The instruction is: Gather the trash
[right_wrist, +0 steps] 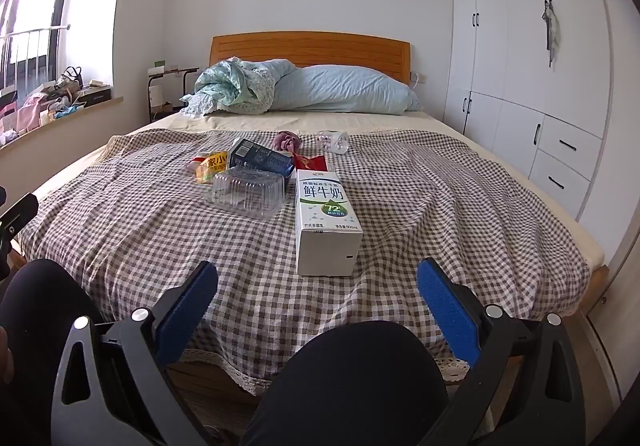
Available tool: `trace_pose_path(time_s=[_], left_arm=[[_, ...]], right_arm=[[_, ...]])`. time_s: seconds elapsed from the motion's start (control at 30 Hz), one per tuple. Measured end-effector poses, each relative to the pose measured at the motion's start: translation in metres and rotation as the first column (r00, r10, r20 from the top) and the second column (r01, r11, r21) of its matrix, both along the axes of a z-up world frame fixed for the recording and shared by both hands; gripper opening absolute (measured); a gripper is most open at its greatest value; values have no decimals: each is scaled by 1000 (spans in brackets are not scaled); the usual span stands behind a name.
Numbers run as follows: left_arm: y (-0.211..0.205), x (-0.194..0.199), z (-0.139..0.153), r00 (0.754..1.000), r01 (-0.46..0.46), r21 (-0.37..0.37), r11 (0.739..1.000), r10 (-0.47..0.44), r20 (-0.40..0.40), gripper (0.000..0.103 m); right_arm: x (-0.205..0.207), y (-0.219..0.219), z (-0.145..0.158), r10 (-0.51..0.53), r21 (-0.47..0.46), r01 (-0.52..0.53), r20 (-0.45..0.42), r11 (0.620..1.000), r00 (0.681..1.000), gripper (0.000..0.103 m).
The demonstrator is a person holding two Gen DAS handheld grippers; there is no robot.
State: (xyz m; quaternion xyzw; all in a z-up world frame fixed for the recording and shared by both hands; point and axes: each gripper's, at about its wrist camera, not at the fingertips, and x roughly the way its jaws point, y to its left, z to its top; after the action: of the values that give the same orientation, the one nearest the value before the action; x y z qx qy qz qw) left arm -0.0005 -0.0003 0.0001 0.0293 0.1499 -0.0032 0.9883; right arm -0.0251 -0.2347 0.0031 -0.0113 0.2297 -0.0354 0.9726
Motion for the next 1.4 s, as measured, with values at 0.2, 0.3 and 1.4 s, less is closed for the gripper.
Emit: trace_pose_path(time_s=[0.2, 0.3, 1.4], left_arm=[[0, -1, 1, 1000, -1, 1, 1000, 1, 2, 96], [1, -4, 1, 1000, -1, 0, 1000, 1, 3, 96], [3, -2, 3, 1000, 12, -16, 1000, -12, 0, 96]], right_arm=[[0, 0, 0, -1, 3, 1, -2, 1000, 1000, 95], [0, -1, 0, 0, 4, 0, -2, 1000, 1000, 95], [0, -2, -1, 0, 9, 0, -1, 1000, 1000, 95]])
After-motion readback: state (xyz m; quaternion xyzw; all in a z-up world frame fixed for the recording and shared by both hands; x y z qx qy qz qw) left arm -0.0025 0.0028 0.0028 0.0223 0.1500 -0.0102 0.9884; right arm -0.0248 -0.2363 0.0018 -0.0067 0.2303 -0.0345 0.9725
